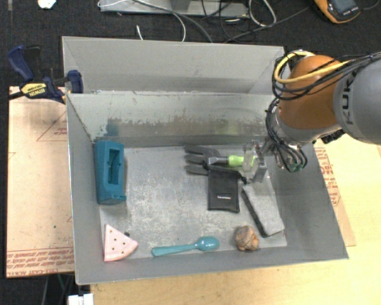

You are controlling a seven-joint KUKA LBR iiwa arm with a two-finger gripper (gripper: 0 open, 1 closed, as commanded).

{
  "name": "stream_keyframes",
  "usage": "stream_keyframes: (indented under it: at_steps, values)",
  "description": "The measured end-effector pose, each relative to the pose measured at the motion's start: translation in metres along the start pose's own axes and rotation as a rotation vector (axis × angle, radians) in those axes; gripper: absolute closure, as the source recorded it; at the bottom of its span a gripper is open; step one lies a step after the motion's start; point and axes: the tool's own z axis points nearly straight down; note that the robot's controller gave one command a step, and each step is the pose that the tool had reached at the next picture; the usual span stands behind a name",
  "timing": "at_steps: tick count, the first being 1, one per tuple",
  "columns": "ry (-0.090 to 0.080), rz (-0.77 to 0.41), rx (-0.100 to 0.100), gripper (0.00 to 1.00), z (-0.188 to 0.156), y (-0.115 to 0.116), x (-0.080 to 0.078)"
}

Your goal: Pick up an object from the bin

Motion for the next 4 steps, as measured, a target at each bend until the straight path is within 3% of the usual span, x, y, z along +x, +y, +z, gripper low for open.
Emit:
stream_keyframes:
  at_steps: [1, 2, 3, 4]
  values:
    - [0.000, 0.000, 0.000, 0.00, 0.000, 0.000, 0.000]
    - [0.000, 0.000, -0.001, 0.00, 0.000, 0.000, 0.000]
    - [-0.006, -0.048, -0.001, 0.00, 0.035, 0.036, -0.038]
    - [-0.008, -0.009, 0.000, 1.00, 0.033, 0.031, -0.041]
